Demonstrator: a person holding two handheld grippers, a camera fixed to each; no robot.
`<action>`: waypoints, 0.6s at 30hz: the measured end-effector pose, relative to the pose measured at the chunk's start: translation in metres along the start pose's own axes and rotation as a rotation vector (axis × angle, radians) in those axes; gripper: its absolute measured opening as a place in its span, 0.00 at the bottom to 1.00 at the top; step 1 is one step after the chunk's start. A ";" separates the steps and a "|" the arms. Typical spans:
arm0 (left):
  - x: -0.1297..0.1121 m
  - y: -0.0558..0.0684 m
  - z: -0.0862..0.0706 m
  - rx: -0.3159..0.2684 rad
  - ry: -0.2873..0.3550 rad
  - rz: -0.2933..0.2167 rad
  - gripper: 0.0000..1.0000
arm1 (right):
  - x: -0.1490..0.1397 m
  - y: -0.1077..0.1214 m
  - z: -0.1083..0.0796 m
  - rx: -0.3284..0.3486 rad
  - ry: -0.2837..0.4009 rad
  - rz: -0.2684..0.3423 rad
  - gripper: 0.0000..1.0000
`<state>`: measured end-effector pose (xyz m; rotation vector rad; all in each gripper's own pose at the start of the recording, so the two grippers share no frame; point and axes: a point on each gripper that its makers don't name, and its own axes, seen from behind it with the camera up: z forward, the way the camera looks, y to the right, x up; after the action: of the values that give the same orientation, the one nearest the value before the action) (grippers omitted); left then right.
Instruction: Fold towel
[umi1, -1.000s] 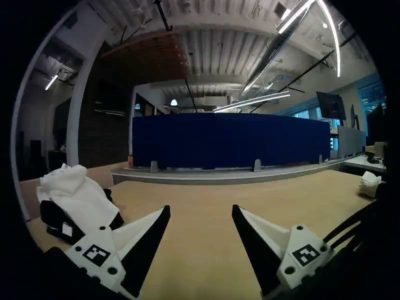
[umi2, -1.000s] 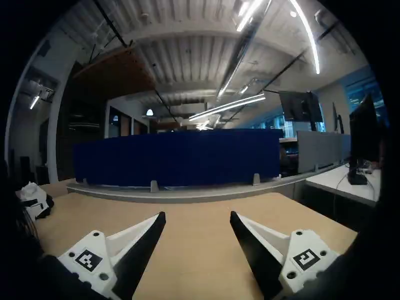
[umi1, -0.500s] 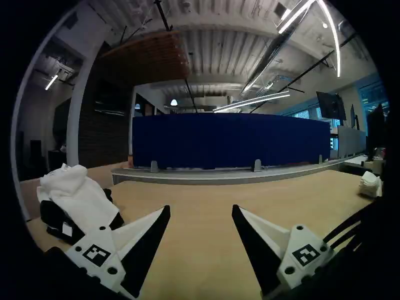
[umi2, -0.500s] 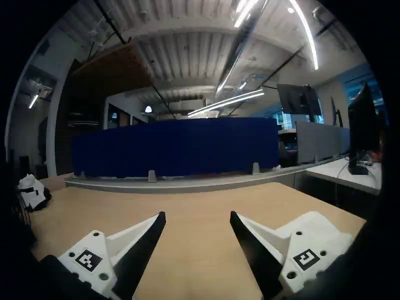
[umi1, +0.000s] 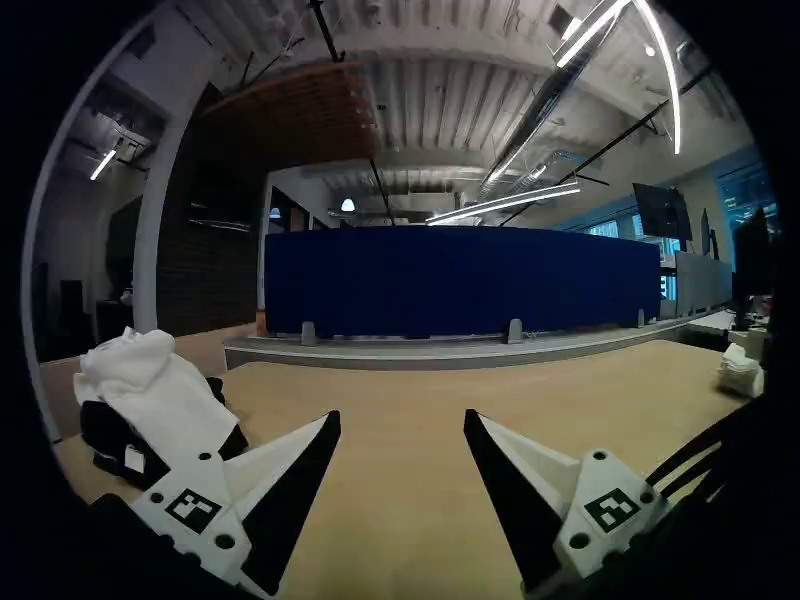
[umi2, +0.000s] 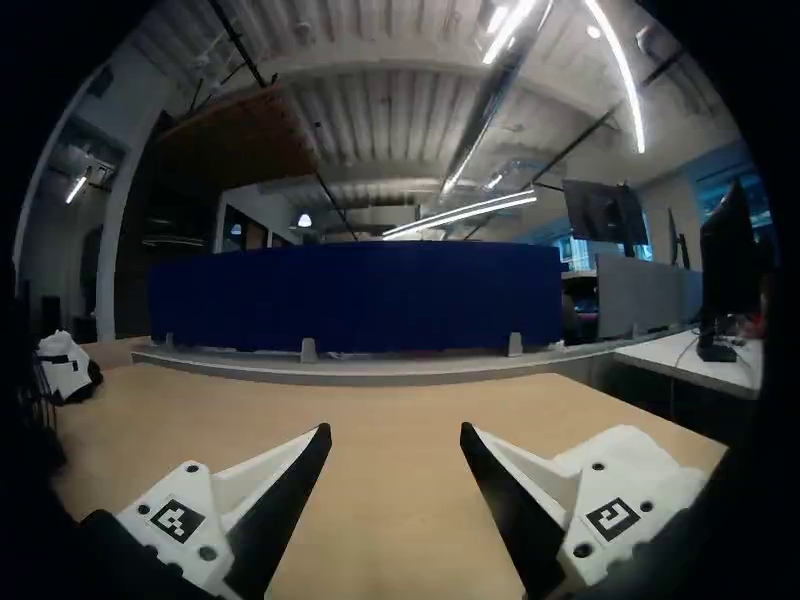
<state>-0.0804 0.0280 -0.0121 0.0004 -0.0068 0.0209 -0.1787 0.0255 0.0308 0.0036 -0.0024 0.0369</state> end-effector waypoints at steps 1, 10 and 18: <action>0.000 0.000 0.000 0.000 0.000 0.000 0.92 | -0.001 -0.001 0.000 0.000 0.000 -0.005 1.00; 0.000 0.000 0.000 0.000 0.000 0.000 0.91 | -0.005 -0.004 -0.002 0.006 0.000 -0.014 1.00; 0.000 -0.001 0.000 0.000 0.000 0.000 0.91 | -0.004 -0.001 -0.003 0.004 0.000 -0.012 1.00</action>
<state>-0.0805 0.0271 -0.0121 0.0003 -0.0067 0.0209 -0.1822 0.0244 0.0280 0.0079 -0.0019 0.0247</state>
